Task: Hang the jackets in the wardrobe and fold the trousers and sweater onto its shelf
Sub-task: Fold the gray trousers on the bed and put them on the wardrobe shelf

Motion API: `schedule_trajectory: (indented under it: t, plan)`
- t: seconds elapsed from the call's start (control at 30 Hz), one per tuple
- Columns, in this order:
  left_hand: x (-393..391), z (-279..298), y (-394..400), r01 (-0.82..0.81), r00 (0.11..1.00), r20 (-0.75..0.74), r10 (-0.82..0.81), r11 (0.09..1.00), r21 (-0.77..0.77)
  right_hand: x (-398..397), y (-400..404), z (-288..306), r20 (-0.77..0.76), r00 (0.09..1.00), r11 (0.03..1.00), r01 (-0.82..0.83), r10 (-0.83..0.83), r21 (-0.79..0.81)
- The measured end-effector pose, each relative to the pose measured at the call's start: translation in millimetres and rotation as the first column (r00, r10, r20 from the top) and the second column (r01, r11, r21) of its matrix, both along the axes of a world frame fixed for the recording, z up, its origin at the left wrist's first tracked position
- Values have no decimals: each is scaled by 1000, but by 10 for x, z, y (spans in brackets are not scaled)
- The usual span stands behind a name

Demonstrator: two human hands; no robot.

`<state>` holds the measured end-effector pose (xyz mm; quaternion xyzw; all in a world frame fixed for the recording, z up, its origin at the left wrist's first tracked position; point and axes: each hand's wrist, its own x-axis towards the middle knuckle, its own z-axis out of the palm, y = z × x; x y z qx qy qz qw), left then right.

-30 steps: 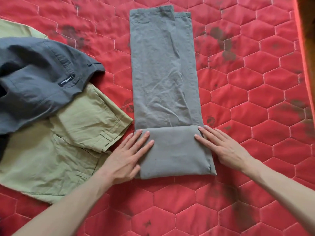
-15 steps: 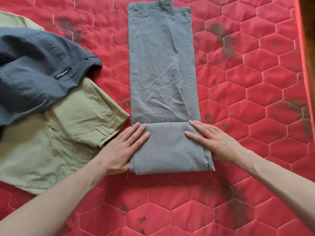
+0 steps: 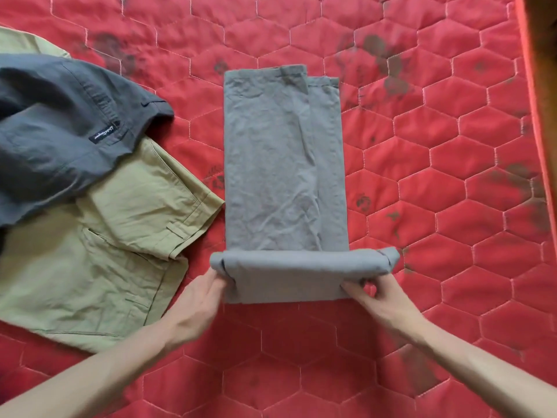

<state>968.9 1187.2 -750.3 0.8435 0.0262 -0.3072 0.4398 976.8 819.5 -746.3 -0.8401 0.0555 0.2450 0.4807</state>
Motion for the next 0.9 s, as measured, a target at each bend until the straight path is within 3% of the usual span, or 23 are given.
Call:
schedule_trajectory:
  t: [0.07, 0.13, 0.2, 0.3, 0.43, 0.53, 0.63, 0.73, 0.9]
  plan:
    - [-34, -75, -120, -228, 972, -76, 222, 969, -93, -18, 145, -51, -52, 983, 983, 180, -178, 46]
    - [-40, -115, -235, -391, 917, -144, 371, 909, -144, 9, 306, -102, -2, 957, 955, 289, -290, 68]
    - [-27, -131, -328, -450, 891, -129, 435, 885, -121, 93, 498, -117, 47, 914, 913, 399, -404, 88]
    - [59, -151, -439, -481, 873, -70, 482, 876, 30, 287, 712, -196, -4, 818, 818, 575, -575, -3]
    - [313, -177, -492, -468, 874, -40, 485, 860, 204, 605, 755, -291, -39, 864, 826, 466, -502, -316]
    - [470, -176, -522, -424, 880, -72, 470, 844, 329, 737, 703, -313, -16, 895, 800, 389, -445, -456]
    - [486, -145, -594, -423, 880, -18, 474, 801, 424, 743, 706, -253, 116, 888, 829, 457, -444, -323]
    - [436, -102, -643, -485, 862, 68, 502, 777, 400, 788, 665, -193, 300, 885, 876, 428, -356, -225]
    - [430, -148, -620, -420, 906, 148, 397, 794, 439, 903, 572, -346, 273, 889, 877, 429, -367, -218]
